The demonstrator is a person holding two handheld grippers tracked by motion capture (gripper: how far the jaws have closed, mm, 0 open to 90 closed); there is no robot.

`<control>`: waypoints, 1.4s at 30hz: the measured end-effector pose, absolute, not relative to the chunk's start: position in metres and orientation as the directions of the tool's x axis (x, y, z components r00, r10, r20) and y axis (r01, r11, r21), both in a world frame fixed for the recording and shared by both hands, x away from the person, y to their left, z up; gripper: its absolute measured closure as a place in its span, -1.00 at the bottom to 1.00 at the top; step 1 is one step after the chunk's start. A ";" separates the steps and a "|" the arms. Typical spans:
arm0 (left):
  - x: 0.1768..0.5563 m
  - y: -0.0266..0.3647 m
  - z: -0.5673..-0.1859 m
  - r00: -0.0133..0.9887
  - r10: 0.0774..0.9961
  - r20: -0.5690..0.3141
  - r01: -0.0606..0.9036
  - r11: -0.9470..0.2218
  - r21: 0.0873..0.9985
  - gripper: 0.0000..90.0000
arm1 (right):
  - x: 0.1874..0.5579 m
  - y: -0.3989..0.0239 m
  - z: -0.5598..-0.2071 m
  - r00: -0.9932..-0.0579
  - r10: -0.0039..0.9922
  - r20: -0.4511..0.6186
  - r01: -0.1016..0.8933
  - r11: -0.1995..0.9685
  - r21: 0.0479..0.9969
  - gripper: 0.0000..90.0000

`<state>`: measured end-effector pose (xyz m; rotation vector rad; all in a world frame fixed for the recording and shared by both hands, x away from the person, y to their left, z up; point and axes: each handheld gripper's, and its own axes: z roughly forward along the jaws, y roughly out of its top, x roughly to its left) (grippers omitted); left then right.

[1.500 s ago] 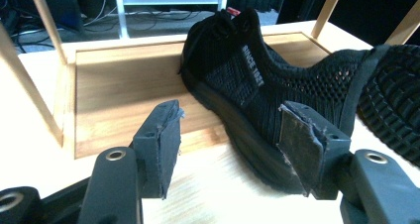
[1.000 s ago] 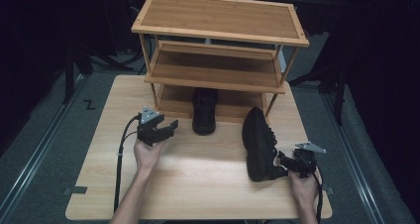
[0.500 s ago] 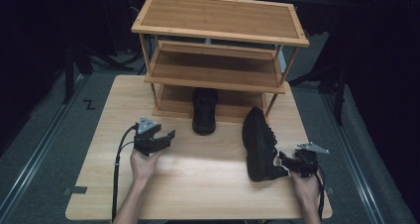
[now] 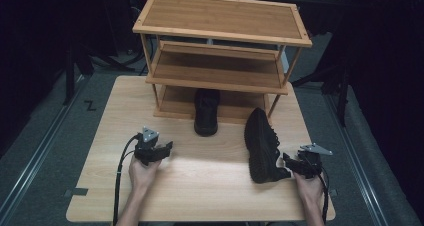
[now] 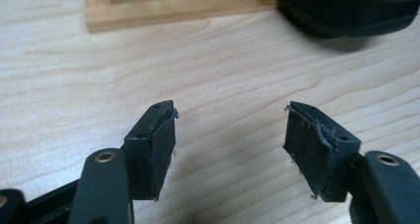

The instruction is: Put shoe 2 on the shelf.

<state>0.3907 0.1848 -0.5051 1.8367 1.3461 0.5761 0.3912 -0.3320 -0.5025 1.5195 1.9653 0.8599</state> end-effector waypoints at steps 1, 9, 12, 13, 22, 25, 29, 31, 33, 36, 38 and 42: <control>0.391 0.185 -0.507 0.336 0.939 -0.079 0.594 -0.146 0.791 -0.18 | 0.391 -0.332 -0.502 -0.249 0.968 -0.013 0.643 0.175 0.746 -0.22; 0.395 0.181 -0.512 0.321 0.946 -0.038 0.625 -0.182 0.759 -0.22 | 0.390 -0.332 -0.500 -0.285 0.958 0.017 0.621 0.171 0.765 -0.29; 0.395 0.179 -0.512 0.325 0.946 -0.020 0.624 -0.198 0.756 -0.25 | 0.391 -0.330 -0.502 -0.296 0.955 0.012 0.619 0.183 0.764 -0.29; 0.395 0.178 -0.512 0.328 0.945 -0.011 0.624 -0.208 0.754 -0.26 | 0.391 -0.330 -0.502 -0.297 0.955 0.012 0.621 0.184 0.762 -0.29; 0.394 0.177 -0.513 0.334 0.943 -0.012 0.624 -0.212 0.752 -0.33 | 0.394 -0.320 -0.499 -0.324 0.946 0.012 0.615 0.201 0.763 -0.19; 0.394 0.177 -0.513 0.333 0.943 -0.012 0.625 -0.211 0.752 -0.33 | 0.398 -0.315 -0.500 -0.337 0.941 0.021 0.620 0.205 0.757 -0.20; 0.394 0.177 -0.512 0.335 0.942 -0.011 0.625 -0.214 0.751 -0.33 | 0.400 -0.309 -0.497 -0.358 0.934 0.011 0.618 0.228 0.752 -0.19; 0.394 0.177 -0.512 0.335 0.942 -0.011 0.625 -0.214 0.751 -0.34 | 0.400 -0.307 -0.496 -0.364 0.931 0.010 0.608 0.230 0.760 -0.18; 0.394 0.177 -0.512 0.335 0.942 -0.011 0.625 -0.214 0.751 -0.34 | 0.400 -0.308 -0.495 -0.366 0.930 0.026 0.605 0.216 0.767 -0.18; 0.394 0.177 -0.512 0.336 0.942 -0.012 0.625 -0.214 0.750 -0.34 | 0.399 -0.307 -0.494 -0.371 0.928 0.030 0.604 0.216 0.767 -0.17; 0.394 0.177 -0.512 0.336 0.942 -0.011 0.625 -0.214 0.751 -0.34 | 0.399 -0.306 -0.494 -0.377 0.926 0.035 0.600 0.215 0.771 -0.17; 0.394 0.177 -0.512 0.334 0.943 -0.009 0.626 -0.214 0.750 -0.34 | 0.398 -0.304 -0.494 -0.381 0.924 0.019 0.592 0.228 0.773 -0.17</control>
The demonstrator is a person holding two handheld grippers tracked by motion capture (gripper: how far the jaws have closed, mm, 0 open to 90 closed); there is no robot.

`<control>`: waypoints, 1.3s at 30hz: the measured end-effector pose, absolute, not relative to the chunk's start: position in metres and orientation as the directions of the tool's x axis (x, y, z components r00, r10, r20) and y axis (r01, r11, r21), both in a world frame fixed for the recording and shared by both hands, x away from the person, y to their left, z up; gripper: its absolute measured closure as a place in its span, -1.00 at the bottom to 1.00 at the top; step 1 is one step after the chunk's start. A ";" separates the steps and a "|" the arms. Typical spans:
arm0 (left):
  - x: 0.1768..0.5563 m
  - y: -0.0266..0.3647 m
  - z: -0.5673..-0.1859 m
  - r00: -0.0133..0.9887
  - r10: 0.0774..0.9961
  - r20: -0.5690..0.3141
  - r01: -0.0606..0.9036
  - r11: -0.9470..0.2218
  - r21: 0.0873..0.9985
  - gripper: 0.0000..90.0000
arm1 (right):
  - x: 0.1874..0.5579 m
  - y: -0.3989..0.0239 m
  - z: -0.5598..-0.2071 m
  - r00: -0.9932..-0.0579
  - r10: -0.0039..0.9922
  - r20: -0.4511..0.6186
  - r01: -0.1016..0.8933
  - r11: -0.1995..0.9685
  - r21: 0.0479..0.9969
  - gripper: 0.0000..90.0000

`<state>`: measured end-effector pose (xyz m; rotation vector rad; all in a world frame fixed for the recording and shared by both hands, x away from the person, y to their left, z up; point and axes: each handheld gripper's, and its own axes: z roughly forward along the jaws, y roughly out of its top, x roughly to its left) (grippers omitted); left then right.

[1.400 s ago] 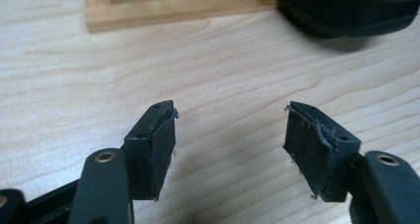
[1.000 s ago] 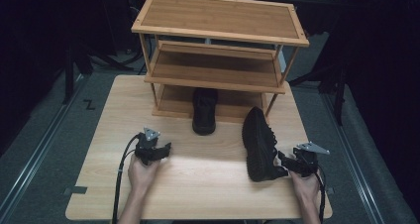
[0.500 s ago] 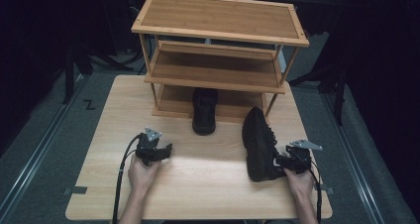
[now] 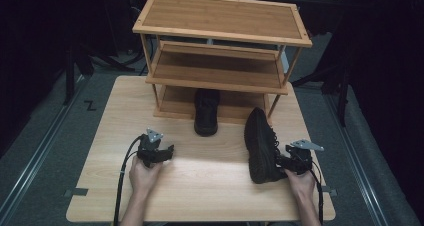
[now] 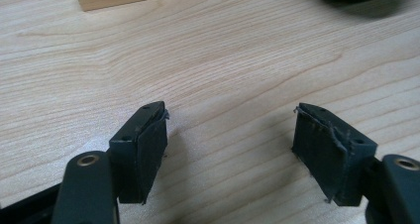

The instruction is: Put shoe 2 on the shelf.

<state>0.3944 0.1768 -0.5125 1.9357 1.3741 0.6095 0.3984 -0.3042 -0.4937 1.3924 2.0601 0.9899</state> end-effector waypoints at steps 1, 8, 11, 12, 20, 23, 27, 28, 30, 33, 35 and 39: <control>0.394 0.177 -0.512 0.333 0.943 -0.010 0.626 -0.214 0.750 -0.34 | 0.399 -0.304 -0.494 -0.383 0.924 0.023 0.593 0.227 0.772 -0.16; 0.394 0.177 -0.512 0.332 0.943 -0.009 0.626 -0.213 0.750 -0.34 | 0.399 -0.301 -0.489 -0.400 0.916 0.022 0.579 0.234 0.781 -0.16; 0.394 0.177 -0.512 0.332 0.943 -0.010 0.626 -0.213 0.750 -0.34 | 0.399 -0.296 -0.485 -0.402 0.916 0.009 0.574 0.244 0.782 -0.16; 0.394 0.177 -0.512 0.333 0.943 -0.010 0.626 -0.213 0.750 -0.35 | 0.400 -0.295 -0.483 -0.404 0.915 0.014 0.573 0.241 0.783 -0.16; 0.394 0.177 -0.512 0.333 0.943 -0.010 0.626 -0.213 0.750 -0.35 | 0.400 -0.286 -0.471 -0.433 0.902 0.005 0.550 0.260 0.794 -0.15; 0.394 0.177 -0.512 0.334 0.943 -0.011 0.626 -0.213 0.750 -0.35 | 0.401 -0.283 -0.467 -0.449 0.893 0.025 0.539 0.248 0.805 -0.14; 0.395 0.177 -0.512 0.334 0.943 -0.012 0.626 -0.212 0.750 -0.35 | 0.403 -0.280 -0.462 -0.464 0.885 0.046 0.532 0.237 0.813 -0.13; 0.395 0.177 -0.512 0.334 0.942 -0.011 0.626 -0.213 0.750 -0.35 | 0.404 -0.279 -0.460 -0.469 0.882 0.044 0.528 0.239 0.815 -0.13; 0.395 0.177 -0.512 0.334 0.942 -0.012 0.626 -0.213 0.750 -0.35 | 0.405 -0.276 -0.457 -0.478 0.877 0.043 0.521 0.244 0.818 -0.13; 0.395 0.177 -0.512 0.334 0.942 -0.011 0.626 -0.213 0.750 -0.35 | 0.406 -0.273 -0.455 -0.490 0.870 0.057 0.518 0.239 0.821 -0.13; 0.395 0.177 -0.512 0.334 0.942 -0.011 0.626 -0.213 0.750 -0.35 | 0.407 -0.270 -0.453 -0.502 0.864 0.049 0.514 0.252 0.820 -0.13; 0.394 0.177 -0.512 0.334 0.942 -0.012 0.626 -0.213 0.750 -0.35 | 0.409 -0.261 -0.448 -0.528 0.849 0.036 0.503 0.279 0.818 -0.13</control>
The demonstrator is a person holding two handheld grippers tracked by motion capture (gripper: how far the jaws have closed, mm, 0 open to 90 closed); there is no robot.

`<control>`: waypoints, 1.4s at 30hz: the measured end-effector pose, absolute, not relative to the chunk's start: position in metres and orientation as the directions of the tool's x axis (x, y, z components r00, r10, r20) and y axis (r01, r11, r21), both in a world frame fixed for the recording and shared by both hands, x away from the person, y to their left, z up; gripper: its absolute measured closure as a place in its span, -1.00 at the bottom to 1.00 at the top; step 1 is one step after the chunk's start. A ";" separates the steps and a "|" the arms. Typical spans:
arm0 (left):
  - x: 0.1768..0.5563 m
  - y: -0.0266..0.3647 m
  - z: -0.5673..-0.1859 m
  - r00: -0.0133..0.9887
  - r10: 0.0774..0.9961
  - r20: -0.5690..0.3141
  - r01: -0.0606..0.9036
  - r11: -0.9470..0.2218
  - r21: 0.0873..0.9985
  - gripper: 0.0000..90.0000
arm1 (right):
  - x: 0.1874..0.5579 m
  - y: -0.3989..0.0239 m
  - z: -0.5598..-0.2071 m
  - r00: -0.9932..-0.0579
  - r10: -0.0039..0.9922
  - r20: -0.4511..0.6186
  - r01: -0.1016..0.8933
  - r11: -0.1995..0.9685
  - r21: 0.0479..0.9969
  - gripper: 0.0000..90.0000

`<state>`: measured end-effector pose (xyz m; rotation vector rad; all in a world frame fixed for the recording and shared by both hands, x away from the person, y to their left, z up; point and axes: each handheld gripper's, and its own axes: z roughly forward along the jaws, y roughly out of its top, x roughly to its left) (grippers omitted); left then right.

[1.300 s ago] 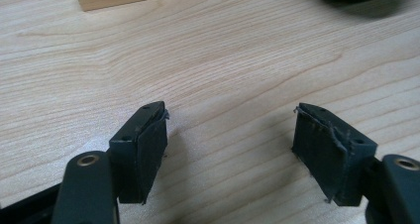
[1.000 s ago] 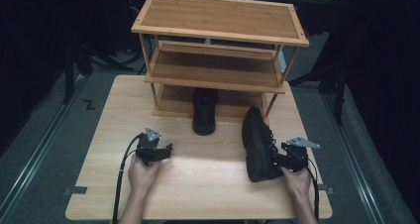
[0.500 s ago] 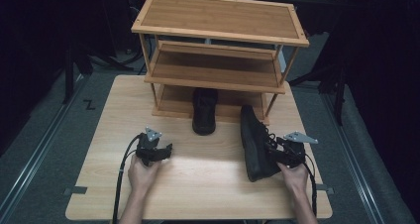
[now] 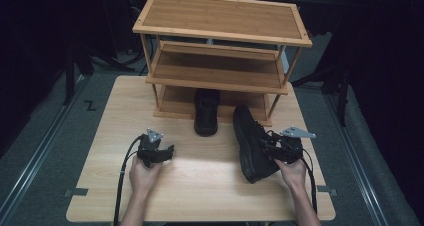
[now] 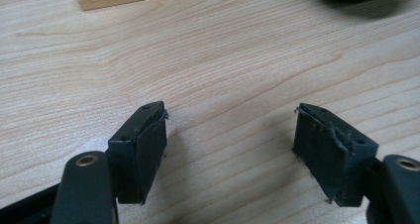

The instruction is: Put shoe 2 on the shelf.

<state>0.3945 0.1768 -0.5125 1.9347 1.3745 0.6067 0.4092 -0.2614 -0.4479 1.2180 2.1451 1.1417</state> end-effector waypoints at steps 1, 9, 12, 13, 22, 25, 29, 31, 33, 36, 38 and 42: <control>0.394 0.177 -0.512 0.334 0.942 -0.011 0.626 -0.213 0.750 -0.35 | 0.410 -0.259 -0.447 -0.535 0.844 0.036 0.502 0.283 0.817 -0.13; 0.395 0.177 -0.512 0.334 0.942 -0.013 0.626 -0.212 0.750 -0.35 | 0.414 -0.242 -0.442 -0.565 0.824 0.043 0.507 0.305 0.806 -0.17; 0.395 0.177 -0.513 0.335 0.942 -0.012 0.626 -0.213 0.750 -0.36 | 0.415 -0.235 -0.443 -0.570 0.820 0.056 0.514 0.303 0.802 -0.18; 0.395 0.177 -0.512 0.335 0.942 -0.012 0.626 -0.213 0.750 -0.36 | 0.414 -0.232 -0.442 -0.573 0.818 0.055 0.515 0.307 0.800 -0.18; 0.395 0.177 -0.512 0.335 0.942 -0.012 0.626 -0.213 0.750 -0.36 | 0.422 -0.209 -0.446 -0.601 0.797 0.051 0.548 0.365 0.753 -0.17; 0.395 0.177 -0.513 0.335 0.942 -0.013 0.626 -0.213 0.750 -0.36 | 0.420 -0.203 -0.447 -0.599 0.800 0.015 0.531 0.384 0.755 -0.15; 0.395 0.177 -0.513 0.334 0.942 -0.013 0.626 -0.211 0.751 -0.36 | 0.421 -0.202 -0.447 -0.591 0.806 0.027 0.547 0.376 0.748 -0.14; 0.395 0.177 -0.513 0.334 0.942 -0.013 0.626 -0.211 0.751 -0.36 | 0.420 -0.200 -0.447 -0.593 0.805 0.018 0.546 0.386 0.743 -0.08; 0.395 0.176 -0.513 0.334 0.942 -0.013 0.626 -0.211 0.751 -0.36 | 0.421 -0.196 -0.449 -0.597 0.802 0.013 0.551 0.398 0.734 0.03; 0.395 0.176 -0.513 0.334 0.942 -0.013 0.626 -0.211 0.751 -0.36 | 0.422 -0.191 -0.453 -0.598 0.801 0.014 0.567 0.411 0.714 0.24; 0.395 0.176 -0.513 0.334 0.942 -0.013 0.626 -0.212 0.751 -0.36 | 0.423 -0.188 -0.457 -0.598 0.801 0.016 0.580 0.419 0.699 0.37; 0.395 0.176 -0.513 0.335 0.942 -0.013 0.626 -0.211 0.751 -0.36 | 0.421 -0.184 -0.457 -0.594 0.804 -0.003 0.581 0.432 0.690 0.62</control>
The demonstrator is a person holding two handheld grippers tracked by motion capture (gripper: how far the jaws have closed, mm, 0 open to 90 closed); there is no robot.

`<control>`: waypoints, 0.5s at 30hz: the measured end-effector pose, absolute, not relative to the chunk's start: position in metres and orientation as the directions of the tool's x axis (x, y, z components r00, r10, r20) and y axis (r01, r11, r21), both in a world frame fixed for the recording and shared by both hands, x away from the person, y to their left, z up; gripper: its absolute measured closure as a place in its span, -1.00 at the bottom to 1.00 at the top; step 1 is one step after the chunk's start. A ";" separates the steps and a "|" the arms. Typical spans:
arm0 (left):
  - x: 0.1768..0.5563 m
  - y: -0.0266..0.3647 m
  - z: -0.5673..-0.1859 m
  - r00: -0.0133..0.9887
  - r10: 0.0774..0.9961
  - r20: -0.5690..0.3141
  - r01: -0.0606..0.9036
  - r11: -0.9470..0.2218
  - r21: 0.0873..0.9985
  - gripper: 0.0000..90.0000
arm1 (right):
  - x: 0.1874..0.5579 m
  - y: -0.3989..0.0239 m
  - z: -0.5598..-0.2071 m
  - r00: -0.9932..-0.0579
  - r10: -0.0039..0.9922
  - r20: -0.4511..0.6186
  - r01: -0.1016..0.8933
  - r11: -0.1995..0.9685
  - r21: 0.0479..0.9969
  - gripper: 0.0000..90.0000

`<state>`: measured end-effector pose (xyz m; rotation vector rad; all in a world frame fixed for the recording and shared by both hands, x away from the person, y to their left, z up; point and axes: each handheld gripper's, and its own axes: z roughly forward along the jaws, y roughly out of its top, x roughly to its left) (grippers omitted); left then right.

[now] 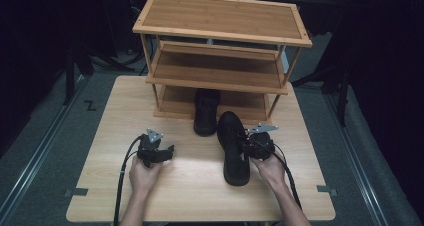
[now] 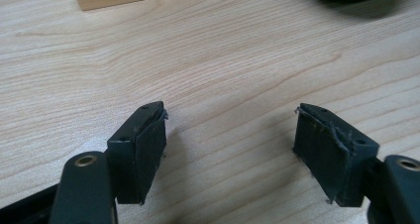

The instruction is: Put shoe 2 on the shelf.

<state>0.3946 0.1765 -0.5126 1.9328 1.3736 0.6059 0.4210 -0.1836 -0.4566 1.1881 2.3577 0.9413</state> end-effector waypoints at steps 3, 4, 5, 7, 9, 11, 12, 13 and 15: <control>0.395 0.177 -0.513 0.334 0.942 -0.013 0.626 -0.212 0.751 -0.36 | 0.419 -0.182 -0.455 -0.585 0.811 -0.011 0.582 0.429 0.691 0.77; 0.395 0.177 -0.513 0.334 0.942 -0.013 0.626 -0.212 0.751 -0.36 | 0.418 -0.181 -0.455 -0.578 0.816 -0.011 0.585 0.423 0.692 0.80; 0.395 0.177 -0.513 0.334 0.942 -0.013 0.626 -0.212 0.751 -0.36 | 0.418 -0.181 -0.455 -0.575 0.818 -0.009 0.586 0.419 0.693 0.81; 0.395 0.177 -0.513 0.335 0.942 -0.013 0.626 -0.212 0.751 -0.36 | 0.419 -0.183 -0.453 -0.568 0.823 0.003 0.592 0.406 0.697 0.85; 0.395 0.177 -0.513 0.335 0.942 -0.013 0.626 -0.212 0.751 -0.36 | 0.420 -0.186 -0.451 -0.563 0.826 0.015 0.592 0.391 0.704 0.89; 0.395 0.177 -0.513 0.335 0.942 -0.013 0.626 -0.212 0.751 -0.36 | 0.420 -0.189 -0.450 -0.556 0.831 0.014 0.592 0.384 0.709 0.93; 0.395 0.177 -0.513 0.334 0.942 -0.014 0.626 -0.211 0.751 -0.36 | 0.421 -0.190 -0.449 -0.552 0.834 0.016 0.593 0.379 0.711 0.93; 0.395 0.177 -0.513 0.334 0.942 -0.014 0.626 -0.211 0.751 -0.36 | 0.421 -0.192 -0.449 -0.545 0.838 0.019 0.596 0.372 0.712 0.94; 0.395 0.177 -0.513 0.334 0.942 -0.014 0.626 -0.211 0.751 -0.36 | 0.422 -0.196 -0.448 -0.535 0.845 0.022 0.600 0.361 0.713 0.95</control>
